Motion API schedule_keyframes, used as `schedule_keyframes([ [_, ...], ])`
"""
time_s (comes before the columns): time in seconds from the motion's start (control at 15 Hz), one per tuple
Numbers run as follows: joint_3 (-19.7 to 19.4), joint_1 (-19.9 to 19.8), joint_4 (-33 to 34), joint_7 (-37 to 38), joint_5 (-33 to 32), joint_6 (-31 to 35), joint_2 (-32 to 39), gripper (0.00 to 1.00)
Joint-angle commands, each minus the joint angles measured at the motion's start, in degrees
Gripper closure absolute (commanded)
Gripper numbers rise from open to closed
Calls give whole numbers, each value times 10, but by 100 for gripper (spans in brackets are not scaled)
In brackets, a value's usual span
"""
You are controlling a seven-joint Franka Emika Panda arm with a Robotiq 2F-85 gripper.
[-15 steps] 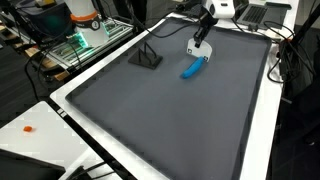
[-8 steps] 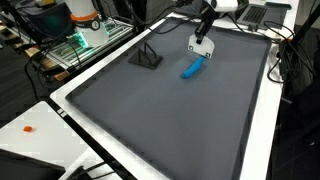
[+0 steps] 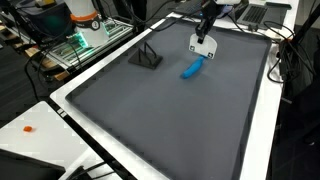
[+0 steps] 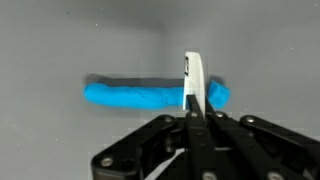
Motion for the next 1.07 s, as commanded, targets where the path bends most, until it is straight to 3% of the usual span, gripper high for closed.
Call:
schedule_keyframes([
  [0.0, 0, 0, -5, -1, -12, 10, 7, 99],
  [1.0, -4, 9, -9, 3, -51, 41, 44, 99],
])
